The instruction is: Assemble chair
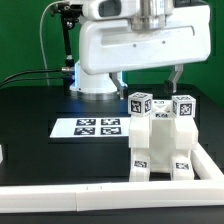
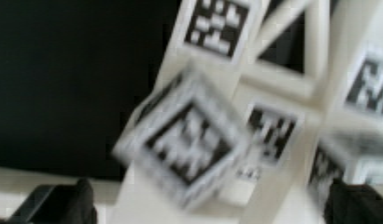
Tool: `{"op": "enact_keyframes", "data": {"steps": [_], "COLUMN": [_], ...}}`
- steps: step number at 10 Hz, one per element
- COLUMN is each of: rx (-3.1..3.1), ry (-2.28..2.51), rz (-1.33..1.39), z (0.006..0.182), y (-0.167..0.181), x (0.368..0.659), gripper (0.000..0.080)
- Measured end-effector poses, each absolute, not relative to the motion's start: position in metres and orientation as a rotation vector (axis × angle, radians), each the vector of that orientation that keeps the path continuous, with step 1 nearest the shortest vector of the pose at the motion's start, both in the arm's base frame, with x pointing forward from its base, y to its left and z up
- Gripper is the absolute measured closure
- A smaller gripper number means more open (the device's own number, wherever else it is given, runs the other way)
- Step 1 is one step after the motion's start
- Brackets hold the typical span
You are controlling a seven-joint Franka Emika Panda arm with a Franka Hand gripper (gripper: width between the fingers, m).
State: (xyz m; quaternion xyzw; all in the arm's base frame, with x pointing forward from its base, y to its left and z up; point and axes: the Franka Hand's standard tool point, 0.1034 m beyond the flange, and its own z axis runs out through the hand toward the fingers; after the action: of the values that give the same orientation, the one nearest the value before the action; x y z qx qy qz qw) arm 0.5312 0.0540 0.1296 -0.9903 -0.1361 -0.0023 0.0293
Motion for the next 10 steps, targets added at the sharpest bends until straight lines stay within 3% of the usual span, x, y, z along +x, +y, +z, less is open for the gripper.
{"op": "enact_keyframes", "data": {"steps": [2, 6, 8, 10], "rx": [-3.043, -3.05, -3.051, -3.08], "ry": [-0.518, -0.478, -0.475, -0.216], "rz": [0.0, 0.007, 0.007, 0.014], "z": [0.1187, 0.1165, 0.1165, 0.1165], "y": [0.0508, 0.0476, 0.0475, 0.0482], "x": [0.5254, 0.5249, 0.5249, 0.5249], "gripper": [0.0151, 0.0162, 0.0513, 0.0518]}}
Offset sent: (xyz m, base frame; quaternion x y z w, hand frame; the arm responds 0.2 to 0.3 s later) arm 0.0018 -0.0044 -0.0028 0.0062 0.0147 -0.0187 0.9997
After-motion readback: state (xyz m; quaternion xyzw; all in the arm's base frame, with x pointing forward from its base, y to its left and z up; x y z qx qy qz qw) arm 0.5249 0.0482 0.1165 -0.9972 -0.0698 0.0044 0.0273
